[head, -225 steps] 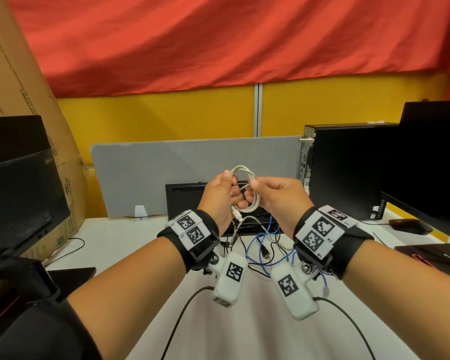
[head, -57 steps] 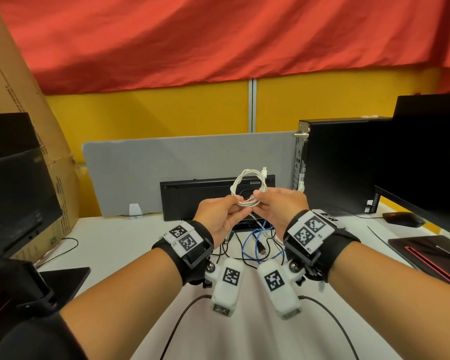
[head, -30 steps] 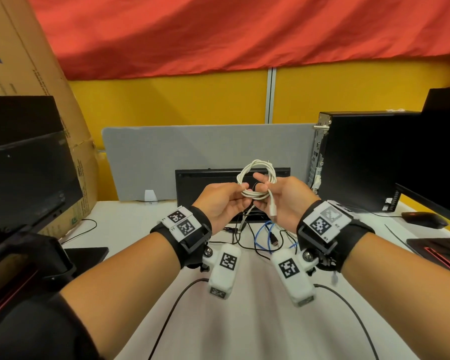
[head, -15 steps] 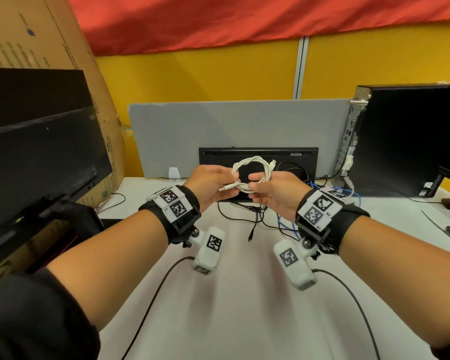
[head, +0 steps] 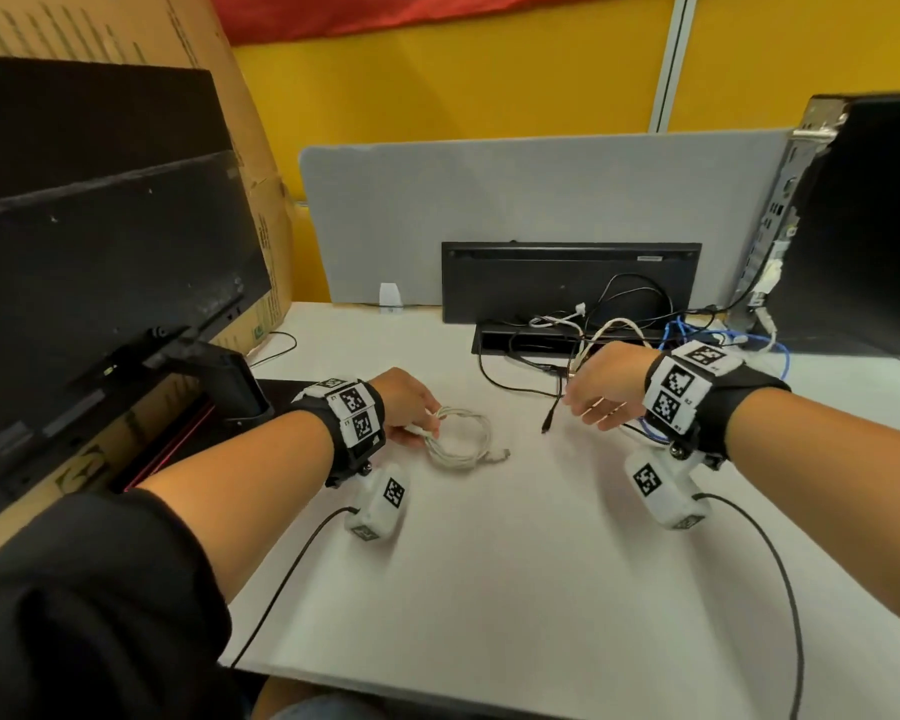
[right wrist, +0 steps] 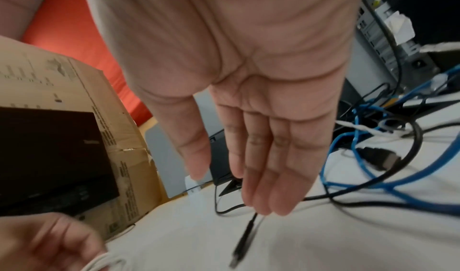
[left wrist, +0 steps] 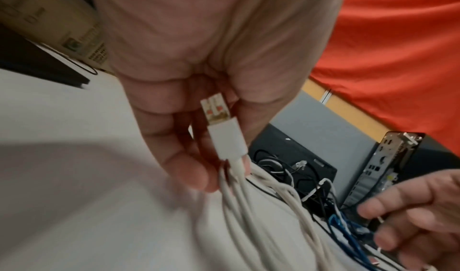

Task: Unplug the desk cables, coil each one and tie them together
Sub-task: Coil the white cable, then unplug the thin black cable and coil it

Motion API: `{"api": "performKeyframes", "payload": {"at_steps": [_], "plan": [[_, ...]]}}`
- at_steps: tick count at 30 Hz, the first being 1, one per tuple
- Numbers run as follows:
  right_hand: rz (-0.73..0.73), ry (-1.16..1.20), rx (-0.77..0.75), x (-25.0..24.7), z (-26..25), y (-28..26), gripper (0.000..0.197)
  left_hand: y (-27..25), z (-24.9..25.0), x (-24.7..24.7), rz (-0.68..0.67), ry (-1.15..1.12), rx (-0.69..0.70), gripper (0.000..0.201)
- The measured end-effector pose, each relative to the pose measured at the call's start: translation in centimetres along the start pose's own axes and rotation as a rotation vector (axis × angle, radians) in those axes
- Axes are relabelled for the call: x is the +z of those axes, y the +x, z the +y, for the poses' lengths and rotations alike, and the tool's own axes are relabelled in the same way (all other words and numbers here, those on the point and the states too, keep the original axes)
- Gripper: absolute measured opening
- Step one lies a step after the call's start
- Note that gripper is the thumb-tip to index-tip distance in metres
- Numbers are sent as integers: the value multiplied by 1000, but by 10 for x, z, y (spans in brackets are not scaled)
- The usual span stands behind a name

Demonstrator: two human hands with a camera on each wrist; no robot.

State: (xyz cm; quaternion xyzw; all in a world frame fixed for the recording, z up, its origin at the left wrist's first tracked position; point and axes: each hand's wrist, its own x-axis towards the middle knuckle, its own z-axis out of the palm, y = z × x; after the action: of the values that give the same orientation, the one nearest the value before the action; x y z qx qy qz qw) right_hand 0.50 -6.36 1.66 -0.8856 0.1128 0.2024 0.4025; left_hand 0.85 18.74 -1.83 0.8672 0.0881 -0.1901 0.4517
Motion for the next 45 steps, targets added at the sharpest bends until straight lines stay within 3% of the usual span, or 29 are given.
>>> {"api": "performKeyframes", "payload": {"at_steps": [4, 8, 11, 14, 18, 22, 25, 30, 37, 40, 45], "plan": [[41, -117, 55, -5, 2, 6, 27, 6, -5, 3, 25, 169, -19, 15], [56, -144, 68, -10, 6, 9, 29, 9, 6, 7, 76, 478, 70, 25], [75, -190, 57, -13, 9, 10, 30, 11, 23, 14, 170, 625, 207, 31], [85, -239, 24, -16, 15, 14, 29, 12, 47, 29, 184, 571, 392, 27], [122, -326, -68, -24, 30, 17, 36, 8, 80, 62, 102, 596, 642, 26], [160, -340, -93, -40, 47, 16, 37, 10, 103, 101, -21, 740, 780, 29], [195, -346, -101, -56, 62, 15, 33, 16, 115, 130, -74, 865, 812, 32], [181, -289, -133, -69, 83, 10, 29, 34, 126, 165, -83, 977, 716, 36], [214, -199, -208, -75, 95, 7, 30, 48, 134, 182, -123, 976, 697, 26], [213, -301, -251, -79, 100, 6, 30, 52, 137, 181, -128, 961, 742, 23], [292, -428, -353, -91, 100, -1, 32, 45, 161, 164, -88, 709, 907, 13]]}}
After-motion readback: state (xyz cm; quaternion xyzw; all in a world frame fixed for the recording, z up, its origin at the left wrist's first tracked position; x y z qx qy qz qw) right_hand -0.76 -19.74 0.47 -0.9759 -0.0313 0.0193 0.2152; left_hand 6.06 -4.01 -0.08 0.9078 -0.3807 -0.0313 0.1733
